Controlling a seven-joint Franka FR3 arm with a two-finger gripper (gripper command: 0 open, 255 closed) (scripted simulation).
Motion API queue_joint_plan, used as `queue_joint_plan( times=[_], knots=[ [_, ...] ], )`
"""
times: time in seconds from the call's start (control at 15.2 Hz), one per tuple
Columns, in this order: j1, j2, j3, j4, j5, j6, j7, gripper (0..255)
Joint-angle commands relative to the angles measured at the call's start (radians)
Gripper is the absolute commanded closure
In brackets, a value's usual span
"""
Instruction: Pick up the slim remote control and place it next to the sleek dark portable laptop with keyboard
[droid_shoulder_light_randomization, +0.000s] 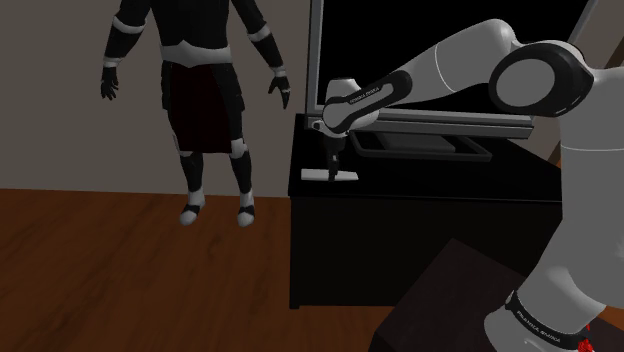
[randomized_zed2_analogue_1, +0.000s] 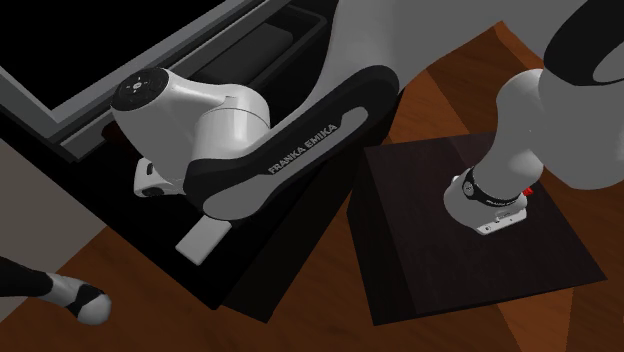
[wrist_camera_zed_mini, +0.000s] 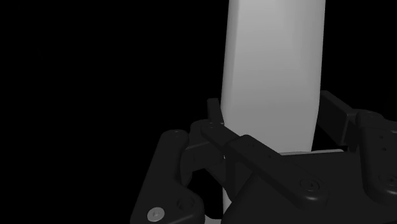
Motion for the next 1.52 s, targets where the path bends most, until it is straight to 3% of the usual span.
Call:
queue_joint_plan(
  times=[0.0, 0.33, 1.45],
  knots=[
    [0.0, 0.0, 0.0, 0.0, 0.0, 0.0, 0.0, 255],
    [0.0, 0.0, 0.0, 0.0, 0.0, 0.0, 0.0, 255],
    [0.003, -0.086, -0.007, 0.109, -0.015, -0.194, 0.011, 255]
  ],
)
